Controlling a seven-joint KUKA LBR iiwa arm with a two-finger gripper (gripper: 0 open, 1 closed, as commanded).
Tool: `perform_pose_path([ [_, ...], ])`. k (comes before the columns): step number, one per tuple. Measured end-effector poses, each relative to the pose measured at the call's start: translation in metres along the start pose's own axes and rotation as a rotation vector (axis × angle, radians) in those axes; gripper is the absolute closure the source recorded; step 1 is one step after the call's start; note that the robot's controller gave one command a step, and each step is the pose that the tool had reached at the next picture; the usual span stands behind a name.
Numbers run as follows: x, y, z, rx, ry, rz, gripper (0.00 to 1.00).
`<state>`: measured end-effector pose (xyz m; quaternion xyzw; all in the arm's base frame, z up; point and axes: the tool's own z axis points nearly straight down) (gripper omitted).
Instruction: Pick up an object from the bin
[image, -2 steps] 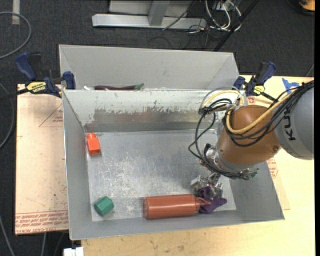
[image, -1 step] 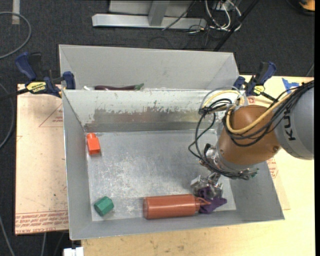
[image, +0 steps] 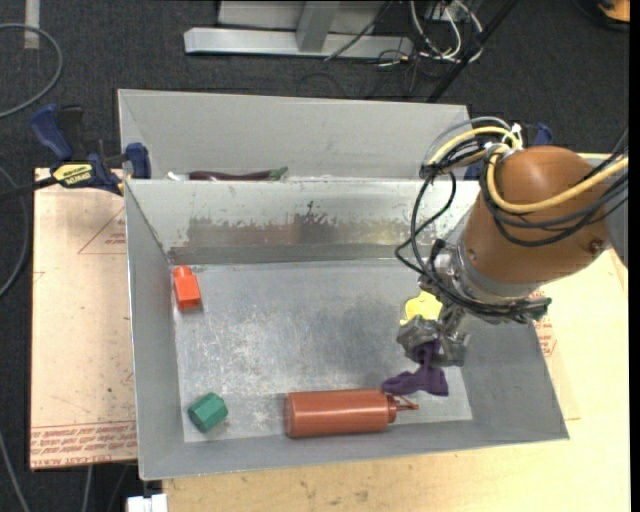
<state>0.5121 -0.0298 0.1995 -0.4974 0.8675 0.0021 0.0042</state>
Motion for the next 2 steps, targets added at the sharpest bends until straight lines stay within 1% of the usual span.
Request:
perform_pose_path([
  [1, 0.0, 0.0, 0.0, 0.0, 0.0, 0.001, 1.0],
  [2, 0.007, 0.003, -0.082, 0.001, -0.003, 0.055, 1.0],
])
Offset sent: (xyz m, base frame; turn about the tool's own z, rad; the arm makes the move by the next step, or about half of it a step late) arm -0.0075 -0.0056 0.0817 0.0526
